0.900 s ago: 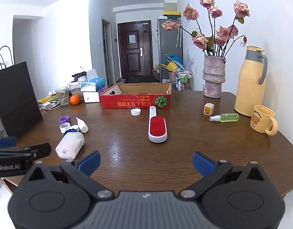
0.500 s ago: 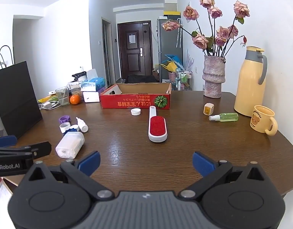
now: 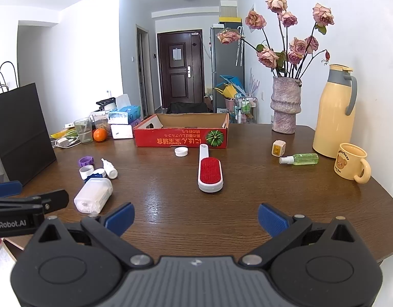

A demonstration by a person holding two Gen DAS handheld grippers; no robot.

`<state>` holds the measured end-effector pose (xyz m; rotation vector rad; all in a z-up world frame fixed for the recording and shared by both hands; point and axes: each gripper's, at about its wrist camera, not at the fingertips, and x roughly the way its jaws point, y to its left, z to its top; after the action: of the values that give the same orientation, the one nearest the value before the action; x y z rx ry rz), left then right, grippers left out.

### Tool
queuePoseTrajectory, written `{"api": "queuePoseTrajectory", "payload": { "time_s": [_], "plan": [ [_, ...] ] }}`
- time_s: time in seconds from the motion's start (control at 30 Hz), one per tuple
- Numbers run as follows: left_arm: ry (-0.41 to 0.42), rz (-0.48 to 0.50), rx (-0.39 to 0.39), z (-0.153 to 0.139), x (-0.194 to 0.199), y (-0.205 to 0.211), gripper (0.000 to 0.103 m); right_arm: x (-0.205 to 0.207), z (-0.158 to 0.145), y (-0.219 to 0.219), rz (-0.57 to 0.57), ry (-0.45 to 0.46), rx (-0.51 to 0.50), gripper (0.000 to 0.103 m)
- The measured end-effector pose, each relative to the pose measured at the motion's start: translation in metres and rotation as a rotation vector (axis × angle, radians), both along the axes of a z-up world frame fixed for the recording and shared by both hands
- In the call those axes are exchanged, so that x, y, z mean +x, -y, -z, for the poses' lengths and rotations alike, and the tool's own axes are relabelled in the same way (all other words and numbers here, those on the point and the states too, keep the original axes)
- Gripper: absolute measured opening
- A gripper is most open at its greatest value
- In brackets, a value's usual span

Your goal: Organize rigid objects

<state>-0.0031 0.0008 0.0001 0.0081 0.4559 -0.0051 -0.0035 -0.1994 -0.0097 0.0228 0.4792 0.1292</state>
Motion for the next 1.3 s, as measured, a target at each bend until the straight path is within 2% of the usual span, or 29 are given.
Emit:
{"api": "queuePoseTrajectory", "payload": {
  "time_s": [1.3],
  "plan": [
    [0.012,0.002,0.007,-0.0061,-0.0020,0.0042,0.103,0.0005,-0.0006,-0.0026,0.005,0.002,-0.017,0.103]
  ]
}}
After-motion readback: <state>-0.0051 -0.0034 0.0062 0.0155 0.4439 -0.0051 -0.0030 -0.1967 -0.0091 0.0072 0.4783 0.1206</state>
